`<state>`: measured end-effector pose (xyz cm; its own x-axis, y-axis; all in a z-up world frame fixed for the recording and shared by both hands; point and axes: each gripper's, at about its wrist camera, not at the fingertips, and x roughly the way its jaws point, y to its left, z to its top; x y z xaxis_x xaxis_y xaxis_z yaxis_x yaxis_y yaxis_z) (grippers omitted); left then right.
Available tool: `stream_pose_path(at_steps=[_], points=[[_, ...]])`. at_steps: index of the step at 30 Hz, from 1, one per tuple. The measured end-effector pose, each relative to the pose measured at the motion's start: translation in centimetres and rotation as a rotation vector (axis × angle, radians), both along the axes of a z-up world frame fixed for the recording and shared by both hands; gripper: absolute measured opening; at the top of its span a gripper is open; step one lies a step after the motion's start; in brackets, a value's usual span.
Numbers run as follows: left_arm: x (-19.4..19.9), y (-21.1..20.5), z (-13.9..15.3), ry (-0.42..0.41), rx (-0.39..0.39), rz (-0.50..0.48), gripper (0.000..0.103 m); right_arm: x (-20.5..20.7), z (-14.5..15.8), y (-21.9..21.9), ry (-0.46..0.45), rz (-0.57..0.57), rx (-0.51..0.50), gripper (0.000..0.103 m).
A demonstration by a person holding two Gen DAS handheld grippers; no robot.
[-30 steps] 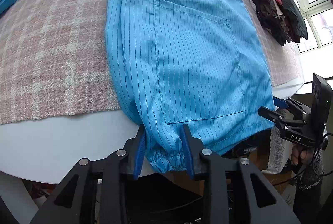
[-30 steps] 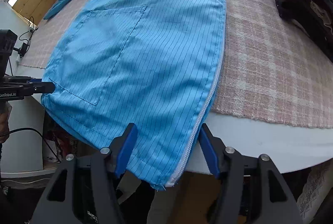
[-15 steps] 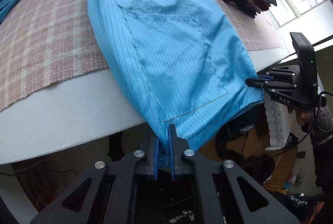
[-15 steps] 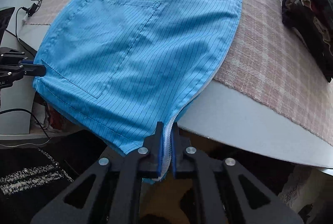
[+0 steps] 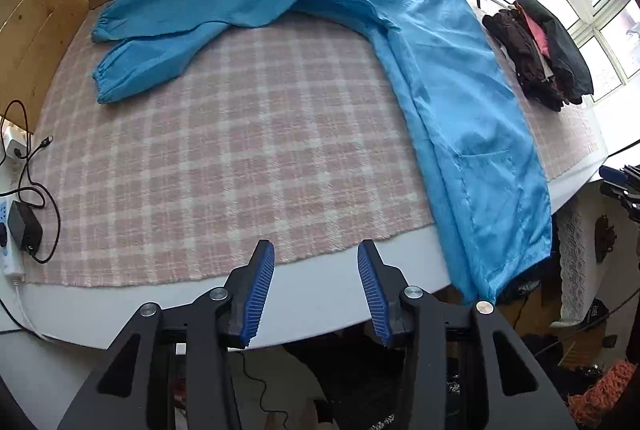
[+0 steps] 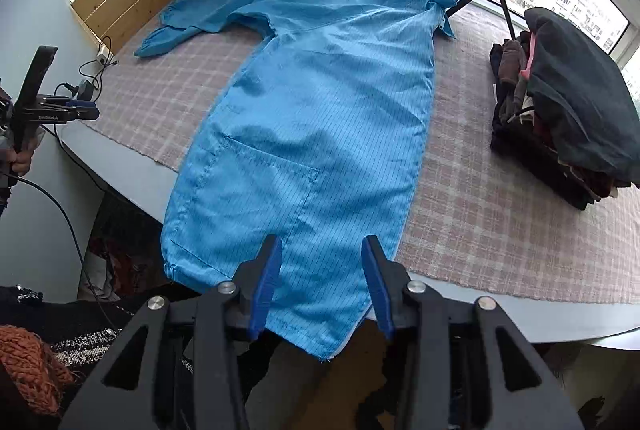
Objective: Fold clothes
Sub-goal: 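Open both grippers and move them to the elastic sleeve cuffs, then grasp one sleeve cuff with the left gripper while the right gripper grasps the other cuff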
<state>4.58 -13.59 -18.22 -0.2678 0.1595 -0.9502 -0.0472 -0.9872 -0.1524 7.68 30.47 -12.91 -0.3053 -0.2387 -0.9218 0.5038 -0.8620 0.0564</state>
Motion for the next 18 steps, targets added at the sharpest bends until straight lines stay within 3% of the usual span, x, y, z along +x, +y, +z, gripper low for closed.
stream_pose_path(at_steps=[4,7,11,13,15,18], points=[[-9.1,-10.5,-0.8,-0.006,-0.049,0.136,0.043,-6.0,3.2,-7.6,0.104,0.053,-0.003,0.043],[-15.8,-16.2,-2.9,-0.035,-0.057,0.201,0.043,-12.1,5.7,-14.4,0.15,0.083,-0.001,0.043],[-22.1,-20.0,-7.6,-0.127,-0.1,0.168,0.048,-20.0,6.9,-22.9,0.178,0.094,-0.045,0.052],[-23.7,-20.9,-10.1,-0.176,-0.052,0.153,0.048,-22.5,6.1,-27.6,0.147,0.115,-0.088,0.053],[-24.0,-21.3,-10.3,-0.13,-0.014,0.14,0.051,-24.3,4.9,-32.5,0.114,0.153,-0.135,0.053],[-22.9,-22.4,-10.4,-0.077,0.099,0.182,0.046,-25.6,1.8,-39.9,0.064,0.236,-0.202,0.053]])
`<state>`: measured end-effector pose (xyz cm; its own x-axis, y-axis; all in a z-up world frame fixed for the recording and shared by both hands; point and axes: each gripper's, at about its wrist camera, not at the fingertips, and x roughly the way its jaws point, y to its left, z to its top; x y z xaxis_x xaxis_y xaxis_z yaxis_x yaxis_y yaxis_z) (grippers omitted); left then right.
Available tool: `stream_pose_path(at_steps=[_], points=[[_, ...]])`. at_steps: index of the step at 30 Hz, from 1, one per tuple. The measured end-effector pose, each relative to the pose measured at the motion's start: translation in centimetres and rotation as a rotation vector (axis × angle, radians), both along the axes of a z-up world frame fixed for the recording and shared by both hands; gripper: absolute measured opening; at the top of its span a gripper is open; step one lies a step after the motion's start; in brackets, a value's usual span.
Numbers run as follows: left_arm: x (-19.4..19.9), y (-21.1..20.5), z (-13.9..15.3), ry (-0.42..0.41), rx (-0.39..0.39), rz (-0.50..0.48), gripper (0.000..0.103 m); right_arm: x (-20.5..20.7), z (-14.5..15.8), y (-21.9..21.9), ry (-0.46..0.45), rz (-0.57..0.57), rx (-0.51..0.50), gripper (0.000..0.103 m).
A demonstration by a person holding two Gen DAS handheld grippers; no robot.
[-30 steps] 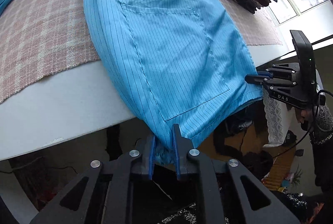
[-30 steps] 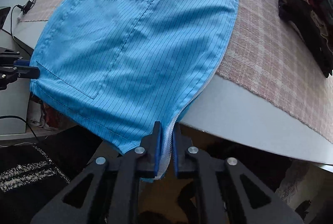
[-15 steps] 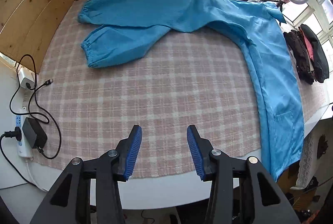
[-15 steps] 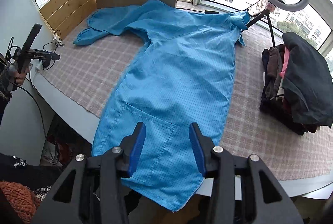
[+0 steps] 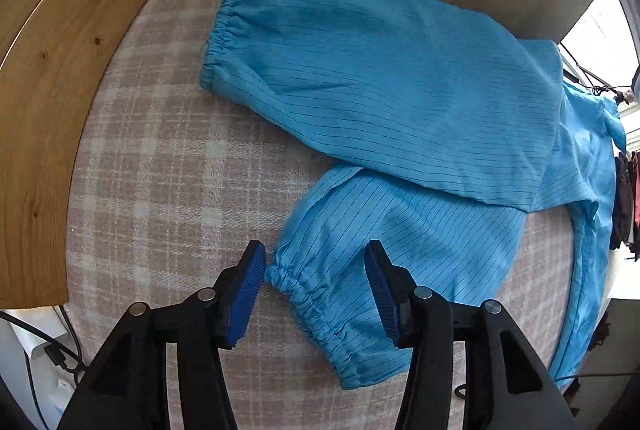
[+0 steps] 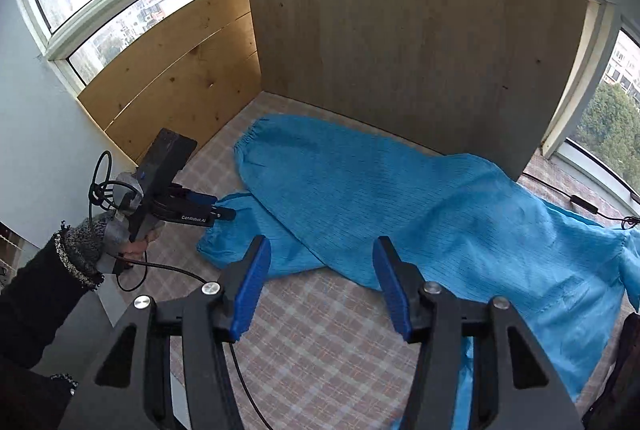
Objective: Fold clothes
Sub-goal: 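Grasp one sleeve cuff with the left gripper while the right gripper grasps the other cuff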
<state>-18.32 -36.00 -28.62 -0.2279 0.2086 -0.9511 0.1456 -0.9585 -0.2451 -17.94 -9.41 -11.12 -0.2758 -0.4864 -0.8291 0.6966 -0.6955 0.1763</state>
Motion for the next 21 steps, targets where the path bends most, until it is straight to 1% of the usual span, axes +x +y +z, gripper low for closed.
stream_pose_path(at_steps=[2,5,6,9,12,13,15,18,19,20,21], points=[[1.1,-0.6,-0.5,0.018,0.064,0.027,0.04,-0.4,-3.3,-5.4,-0.021,0.074,0.03,0.053],[2.7,-0.7,-0.7,0.036,0.093,0.022,0.04,-1.3,-8.1,-12.8,-0.048,0.164,0.096,0.053],[3.3,-1.0,-0.5,0.052,0.119,0.036,0.04,-1.9,-9.5,-15.0,-0.056,0.178,0.113,0.053],[5.5,-2.3,0.0,0.094,0.195,0.109,0.04,-4.1,-12.4,-20.2,-0.099,0.206,0.115,0.053],[7.5,-3.8,0.3,0.113,0.236,0.177,0.04,-5.8,-14.9,-24.8,-0.133,0.241,0.148,0.053],[8.1,-4.2,0.3,0.118,0.246,0.196,0.04,-6.0,-15.6,-25.9,-0.156,0.268,0.158,0.053],[8.9,-4.7,0.3,0.118,0.26,0.22,0.04,-5.5,-17.0,-27.4,-0.143,0.315,0.207,0.053],[9.2,-4.4,0.4,0.102,0.254,0.222,0.04,-4.8,-19.0,-29.6,-0.123,0.385,0.282,0.054],[9.0,-4.0,0.5,0.092,0.248,0.216,0.04,-4.3,-18.8,-29.7,-0.067,0.407,0.269,0.053],[8.9,-3.7,0.4,0.083,0.246,0.207,0.041,-4.1,-18.9,-29.9,-0.069,0.423,0.279,0.053],[8.8,-3.4,0.2,0.073,0.245,0.197,0.043,-4.1,-18.7,-29.8,-0.061,0.424,0.278,0.043]])
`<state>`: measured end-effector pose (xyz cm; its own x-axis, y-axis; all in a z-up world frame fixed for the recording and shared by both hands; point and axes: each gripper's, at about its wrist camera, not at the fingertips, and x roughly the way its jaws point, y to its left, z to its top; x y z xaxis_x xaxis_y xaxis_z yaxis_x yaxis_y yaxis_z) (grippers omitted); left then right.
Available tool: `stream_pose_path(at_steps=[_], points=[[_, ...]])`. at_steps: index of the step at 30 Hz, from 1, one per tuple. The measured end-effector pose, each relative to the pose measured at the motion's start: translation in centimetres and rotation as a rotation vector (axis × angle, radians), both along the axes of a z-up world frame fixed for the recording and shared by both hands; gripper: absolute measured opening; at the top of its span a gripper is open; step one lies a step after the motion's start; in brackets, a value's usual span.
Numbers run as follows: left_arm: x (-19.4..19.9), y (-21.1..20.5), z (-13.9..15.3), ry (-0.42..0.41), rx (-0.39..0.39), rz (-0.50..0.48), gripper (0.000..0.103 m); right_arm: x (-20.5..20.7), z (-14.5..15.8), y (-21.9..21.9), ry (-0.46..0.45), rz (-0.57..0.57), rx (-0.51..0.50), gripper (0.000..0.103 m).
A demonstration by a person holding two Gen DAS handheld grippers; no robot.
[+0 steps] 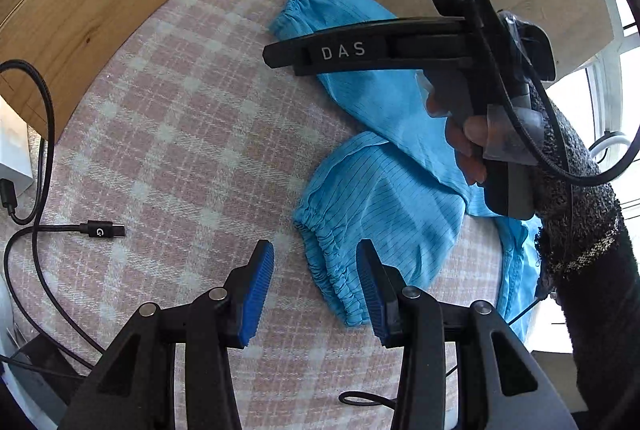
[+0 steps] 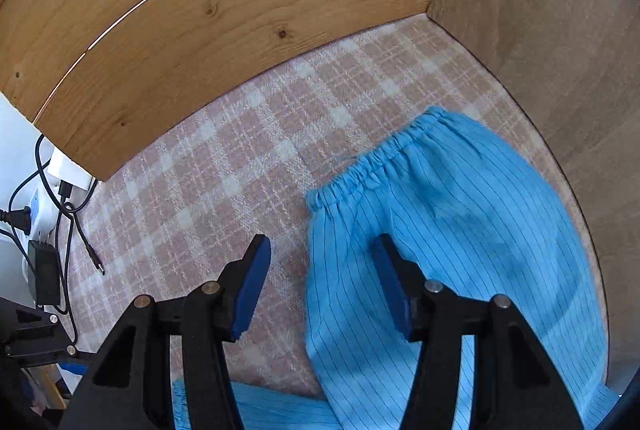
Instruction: Fold clothes
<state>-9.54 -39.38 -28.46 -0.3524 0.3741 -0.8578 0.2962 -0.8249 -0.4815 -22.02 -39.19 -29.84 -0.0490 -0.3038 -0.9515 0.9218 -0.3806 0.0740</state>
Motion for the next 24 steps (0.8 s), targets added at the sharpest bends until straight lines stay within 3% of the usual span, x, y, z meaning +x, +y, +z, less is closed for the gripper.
stream_pose_path(at_steps=[1,2,5,8,10,11,12,17,20,24], points=[[-0.2,0.3,-0.2,-0.01,-0.003,-0.011,0.043,0.0,0.2,0.1,0.007,0.001,-0.004,0.016],[-0.5,0.7,-0.5,-0.018,-0.012,-0.024,0.043,-0.5,0.7,0.7,-0.026,-0.016,-0.013,0.001],[-1.5,2.1,-1.1,-0.036,-0.056,-0.066,0.044,-1.6,4.0,3.7,-0.091,-0.069,-0.106,0.003],[-2.3,3.7,-1.8,-0.041,-0.109,-0.111,0.042,-1.9,10.9,9.4,-0.06,-0.109,-0.247,0.002],[-2.7,4.2,-2.1,-0.029,-0.094,-0.142,0.028,-2.3,16.1,14.0,-0.031,-0.145,-0.344,0.002],[-3.0,4.3,-2.4,-0.036,-0.058,-0.159,0.009,-2.5,18.6,16.5,-0.015,-0.164,-0.392,0.002],[-3.3,4.3,-2.4,-0.038,-0.053,-0.173,0.01,-2.9,20.9,18.7,0.0,-0.182,-0.433,0.002],[-5.9,3.4,1.2,0.015,-0.229,-0.217,0.01,-3.9,30.9,29.4,0.116,-0.285,-0.576,0.002],[-8.4,2.2,5.0,0.066,-0.381,-0.216,0.01,-3.6,34.3,33.4,0.184,-0.328,-0.599,0.002],[-12.9,-1.5,9.8,0.109,-0.516,-0.179,0.01,-3.5,37.0,36.5,0.228,-0.361,-0.625,0.002]])
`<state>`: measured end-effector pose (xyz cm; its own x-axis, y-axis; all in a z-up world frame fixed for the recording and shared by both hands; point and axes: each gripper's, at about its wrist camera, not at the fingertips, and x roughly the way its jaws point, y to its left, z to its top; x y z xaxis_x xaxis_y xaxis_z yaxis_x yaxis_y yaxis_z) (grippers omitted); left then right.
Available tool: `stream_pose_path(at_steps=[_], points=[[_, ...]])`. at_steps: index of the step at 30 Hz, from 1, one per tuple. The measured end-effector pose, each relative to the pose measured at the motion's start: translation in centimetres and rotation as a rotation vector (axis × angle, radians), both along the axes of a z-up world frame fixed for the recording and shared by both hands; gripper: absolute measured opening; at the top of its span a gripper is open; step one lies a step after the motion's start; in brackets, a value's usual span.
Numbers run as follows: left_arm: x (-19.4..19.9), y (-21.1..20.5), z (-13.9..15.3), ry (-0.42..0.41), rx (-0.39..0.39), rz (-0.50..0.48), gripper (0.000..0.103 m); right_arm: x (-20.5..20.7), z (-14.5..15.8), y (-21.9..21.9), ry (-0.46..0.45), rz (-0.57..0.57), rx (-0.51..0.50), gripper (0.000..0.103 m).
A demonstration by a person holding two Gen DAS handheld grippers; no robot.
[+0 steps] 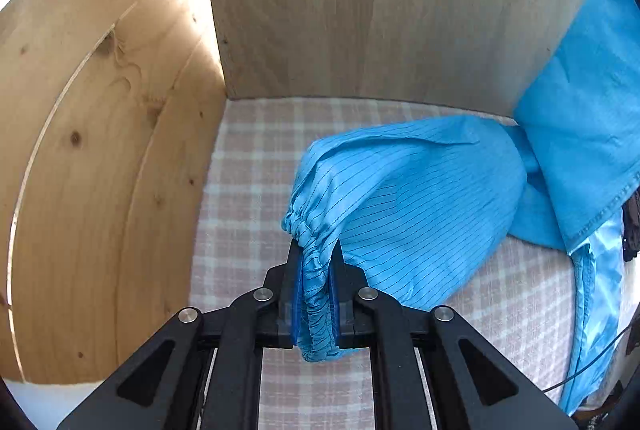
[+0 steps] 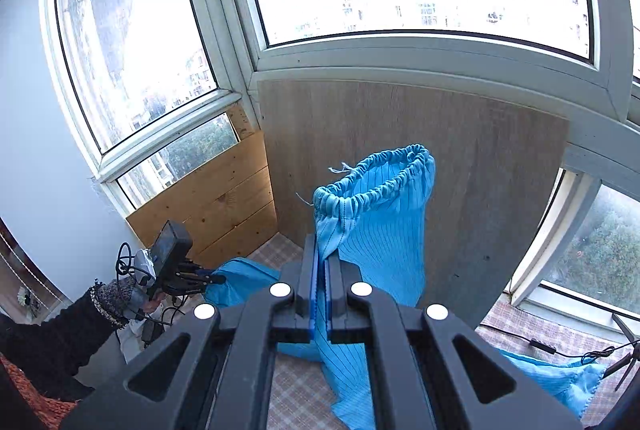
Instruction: Fold clothes
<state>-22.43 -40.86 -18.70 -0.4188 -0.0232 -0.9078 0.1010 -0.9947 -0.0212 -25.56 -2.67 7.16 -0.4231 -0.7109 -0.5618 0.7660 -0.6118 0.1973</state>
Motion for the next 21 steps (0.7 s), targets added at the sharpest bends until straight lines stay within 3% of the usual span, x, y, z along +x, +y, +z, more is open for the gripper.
stream_pose_path(at_steps=[5,10,12,14,20,21], points=[[-4.1,-3.4,3.3,0.017,-0.091,0.02,0.01,0.6,-1.0,-2.4,0.003,0.046,0.008,0.002],[-6.2,-3.4,1.6,-0.063,-0.137,0.002,0.016,0.9,-3.7,-7.7,-0.019,0.121,0.02,0.002],[-6.5,-3.7,0.3,-0.091,-0.136,0.012,0.029,0.9,-5.3,-10.3,-0.051,0.165,0.028,0.002],[-6.3,-4.1,-0.3,-0.094,-0.139,0.033,0.038,1.0,-7.3,-13.4,-0.094,0.215,0.044,0.002],[-3.3,-4.7,2.0,-0.034,-0.132,0.079,0.04,1.3,-15.2,-25.3,-0.16,0.368,0.139,0.003],[-2.7,-4.7,2.5,-0.021,-0.132,0.085,0.042,1.0,-17.0,-27.4,-0.181,0.393,0.179,0.009]])
